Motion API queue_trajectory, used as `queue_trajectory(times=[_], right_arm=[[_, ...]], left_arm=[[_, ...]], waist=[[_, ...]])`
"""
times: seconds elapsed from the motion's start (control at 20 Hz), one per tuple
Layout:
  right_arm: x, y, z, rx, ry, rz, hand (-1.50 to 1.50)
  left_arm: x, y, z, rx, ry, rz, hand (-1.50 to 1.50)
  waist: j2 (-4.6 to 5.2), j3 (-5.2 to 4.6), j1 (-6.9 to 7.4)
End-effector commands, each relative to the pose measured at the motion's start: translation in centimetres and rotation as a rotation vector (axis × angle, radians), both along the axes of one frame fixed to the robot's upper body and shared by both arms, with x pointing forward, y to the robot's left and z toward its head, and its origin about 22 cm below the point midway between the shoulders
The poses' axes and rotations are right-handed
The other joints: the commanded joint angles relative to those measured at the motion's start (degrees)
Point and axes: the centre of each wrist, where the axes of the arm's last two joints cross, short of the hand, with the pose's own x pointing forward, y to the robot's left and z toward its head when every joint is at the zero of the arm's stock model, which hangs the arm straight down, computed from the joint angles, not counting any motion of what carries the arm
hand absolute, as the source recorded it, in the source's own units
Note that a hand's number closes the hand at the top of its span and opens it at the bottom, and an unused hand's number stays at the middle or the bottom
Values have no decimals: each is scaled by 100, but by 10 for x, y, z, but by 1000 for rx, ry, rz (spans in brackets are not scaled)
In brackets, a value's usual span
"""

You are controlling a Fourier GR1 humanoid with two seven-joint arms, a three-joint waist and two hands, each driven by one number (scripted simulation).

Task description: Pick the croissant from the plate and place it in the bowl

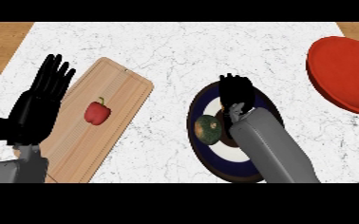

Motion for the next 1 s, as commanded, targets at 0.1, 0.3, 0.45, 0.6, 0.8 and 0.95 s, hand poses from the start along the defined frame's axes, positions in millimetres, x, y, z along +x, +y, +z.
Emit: queue_trajectory(times=[0.1, 0.3, 0.45, 0.6, 0.8, 0.95], right_arm=[[-3, -7, -24, -21, 23, -34, -150], [6, -1, -14, -54, 38, -41, -150], [21, -13, -13, -101, 80, 59, 150], [8, -12, -31, -146, 66, 125, 150], [24, -5, -26, -184, 57, 150, 150], [23, 5, -31, -180, 43, 186, 150]], left_arm=[[-11, 14, 8, 25, 1, -9, 0], [2, -13, -6, 7, -3, -4, 0], [6, 2, 7, 18, 7, 6, 0], [4, 3, -10, 10, 8, -3, 0], [7, -2, 5, -6, -5, 7, 0], [-2, -16, -2, 3, -4, 15, 0]], waist=[[-4, 0, 5], [0, -1, -10], [7, 0, 12], [4, -1, -5], [2, 0, 13], [2, 1, 25]])
